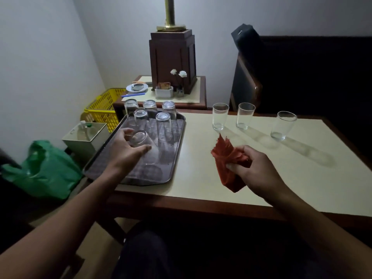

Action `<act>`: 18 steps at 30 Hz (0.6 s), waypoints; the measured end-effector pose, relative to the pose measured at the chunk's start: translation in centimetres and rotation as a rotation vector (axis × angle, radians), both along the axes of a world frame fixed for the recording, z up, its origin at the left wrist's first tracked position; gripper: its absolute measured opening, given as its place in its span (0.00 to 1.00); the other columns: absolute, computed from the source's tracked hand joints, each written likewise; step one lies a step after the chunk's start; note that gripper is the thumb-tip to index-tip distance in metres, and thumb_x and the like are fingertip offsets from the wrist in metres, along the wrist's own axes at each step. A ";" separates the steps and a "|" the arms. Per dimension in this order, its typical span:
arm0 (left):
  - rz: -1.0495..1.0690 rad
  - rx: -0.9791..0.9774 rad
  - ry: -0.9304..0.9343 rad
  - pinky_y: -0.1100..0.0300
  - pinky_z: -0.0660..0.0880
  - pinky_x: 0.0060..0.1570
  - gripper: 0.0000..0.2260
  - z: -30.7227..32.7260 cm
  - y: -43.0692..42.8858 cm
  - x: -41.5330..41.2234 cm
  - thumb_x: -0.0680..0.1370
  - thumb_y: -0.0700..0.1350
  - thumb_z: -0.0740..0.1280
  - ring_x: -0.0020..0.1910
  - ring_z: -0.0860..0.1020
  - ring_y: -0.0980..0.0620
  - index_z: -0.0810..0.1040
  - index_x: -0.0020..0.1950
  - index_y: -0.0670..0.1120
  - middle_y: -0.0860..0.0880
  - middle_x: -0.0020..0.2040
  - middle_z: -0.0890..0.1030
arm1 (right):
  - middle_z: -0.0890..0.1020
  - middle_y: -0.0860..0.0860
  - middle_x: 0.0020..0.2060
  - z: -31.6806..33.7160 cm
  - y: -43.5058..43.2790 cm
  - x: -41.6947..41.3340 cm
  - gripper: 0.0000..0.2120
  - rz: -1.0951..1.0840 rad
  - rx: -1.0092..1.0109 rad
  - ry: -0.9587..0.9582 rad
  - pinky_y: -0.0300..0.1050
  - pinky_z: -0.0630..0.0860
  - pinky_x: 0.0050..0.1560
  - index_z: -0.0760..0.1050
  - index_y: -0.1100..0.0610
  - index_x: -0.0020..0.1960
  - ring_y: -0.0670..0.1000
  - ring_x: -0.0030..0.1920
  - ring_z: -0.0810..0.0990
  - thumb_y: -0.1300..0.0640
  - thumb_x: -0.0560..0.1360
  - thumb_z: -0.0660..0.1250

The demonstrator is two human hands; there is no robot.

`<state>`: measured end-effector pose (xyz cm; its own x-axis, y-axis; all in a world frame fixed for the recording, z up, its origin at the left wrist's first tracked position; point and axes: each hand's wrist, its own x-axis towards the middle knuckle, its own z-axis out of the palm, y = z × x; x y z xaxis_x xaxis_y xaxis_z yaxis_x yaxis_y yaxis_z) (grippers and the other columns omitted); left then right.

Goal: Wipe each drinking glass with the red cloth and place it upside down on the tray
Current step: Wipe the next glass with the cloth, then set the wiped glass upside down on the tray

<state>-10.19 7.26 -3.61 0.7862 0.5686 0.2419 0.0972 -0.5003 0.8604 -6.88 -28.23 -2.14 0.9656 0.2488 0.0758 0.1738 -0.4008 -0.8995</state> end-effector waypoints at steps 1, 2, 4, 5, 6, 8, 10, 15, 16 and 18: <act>0.042 0.008 0.015 0.50 0.80 0.58 0.32 -0.4 1.3 0.7 0.67 0.44 0.84 0.57 0.81 0.47 0.74 0.67 0.45 0.45 0.60 0.81 | 0.88 0.43 0.48 -0.1 0.7 0.2 0.13 0.018 -0.017 -0.015 0.45 0.81 0.53 0.83 0.45 0.57 0.44 0.51 0.86 0.60 0.77 0.77; 0.076 0.017 0.033 0.48 0.79 0.61 0.33 -0.6 2.3 1.4 0.66 0.44 0.84 0.58 0.81 0.46 0.74 0.67 0.45 0.44 0.60 0.81 | 0.88 0.43 0.47 -0.2 1.3 0.4 0.13 0.038 -0.035 -0.037 0.43 0.80 0.51 0.84 0.45 0.57 0.44 0.51 0.85 0.59 0.77 0.77; 0.118 0.048 0.054 0.47 0.78 0.63 0.33 -0.9 4.1 2.5 0.67 0.44 0.84 0.59 0.81 0.46 0.74 0.68 0.44 0.43 0.61 0.81 | 0.87 0.43 0.47 -0.6 2.6 0.8 0.12 0.068 -0.065 -0.083 0.39 0.78 0.47 0.84 0.46 0.58 0.41 0.49 0.84 0.58 0.77 0.77; 0.131 0.073 0.059 0.47 0.79 0.62 0.33 -1.0 4.8 3.0 0.67 0.44 0.84 0.58 0.81 0.45 0.74 0.67 0.44 0.44 0.60 0.81 | 0.87 0.43 0.46 -0.8 3.2 1.1 0.11 0.072 -0.075 -0.102 0.37 0.78 0.45 0.85 0.47 0.58 0.40 0.47 0.84 0.58 0.77 0.78; 0.145 0.102 0.063 0.48 0.79 0.61 0.32 -1.0 5.5 3.5 0.67 0.44 0.84 0.57 0.81 0.45 0.75 0.67 0.44 0.45 0.58 0.81 | 0.87 0.43 0.45 -0.9 3.8 1.4 0.11 0.073 -0.080 -0.117 0.38 0.78 0.45 0.85 0.47 0.57 0.40 0.46 0.84 0.57 0.76 0.78; 0.180 0.144 0.075 0.47 0.80 0.59 0.31 -1.3 7.1 4.6 0.66 0.45 0.84 0.55 0.82 0.45 0.76 0.65 0.45 0.47 0.54 0.81 | 0.87 0.41 0.44 -1.4 4.7 2.0 0.10 0.082 -0.068 -0.147 0.37 0.78 0.46 0.85 0.47 0.55 0.39 0.47 0.84 0.55 0.76 0.79; 0.203 0.142 0.083 0.48 0.80 0.58 0.29 -1.7 8.7 5.8 0.65 0.46 0.84 0.53 0.83 0.45 0.77 0.63 0.46 0.46 0.54 0.83 | 0.87 0.39 0.44 -1.8 5.5 2.6 0.09 0.098 -0.056 -0.183 0.29 0.76 0.45 0.86 0.47 0.55 0.37 0.47 0.84 0.54 0.75 0.79; 0.206 0.175 0.132 0.53 0.78 0.58 0.30 -1.6 11.7 9.3 0.66 0.45 0.84 0.56 0.82 0.44 0.79 0.66 0.44 0.43 0.59 0.84 | 0.87 0.39 0.44 -1.9 6.7 4.6 0.10 0.132 -0.075 -0.233 0.30 0.77 0.44 0.86 0.48 0.57 0.38 0.47 0.84 0.51 0.75 0.77; 0.206 0.179 0.137 0.52 0.78 0.60 0.31 -1.6 12.2 10.0 0.66 0.46 0.84 0.57 0.82 0.44 0.79 0.66 0.44 0.43 0.60 0.84 | 0.88 0.39 0.44 -1.8 6.8 5.2 0.11 0.127 -0.078 -0.241 0.32 0.78 0.45 0.86 0.48 0.57 0.39 0.47 0.84 0.52 0.75 0.78; 0.207 0.183 0.151 0.50 0.77 0.63 0.32 -1.6 13.3 11.3 0.66 0.46 0.84 0.61 0.81 0.43 0.79 0.68 0.43 0.42 0.63 0.83 | 0.88 0.40 0.44 -1.7 7.0 6.1 0.11 0.110 -0.067 -0.239 0.38 0.80 0.47 0.86 0.47 0.57 0.39 0.47 0.84 0.52 0.75 0.78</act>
<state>1.07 20.51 -5.18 0.6928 0.6785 0.2441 0.3331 -0.6014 0.7262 -0.77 -21.26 -3.81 0.8891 0.3636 0.2780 0.4239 -0.4246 -0.8000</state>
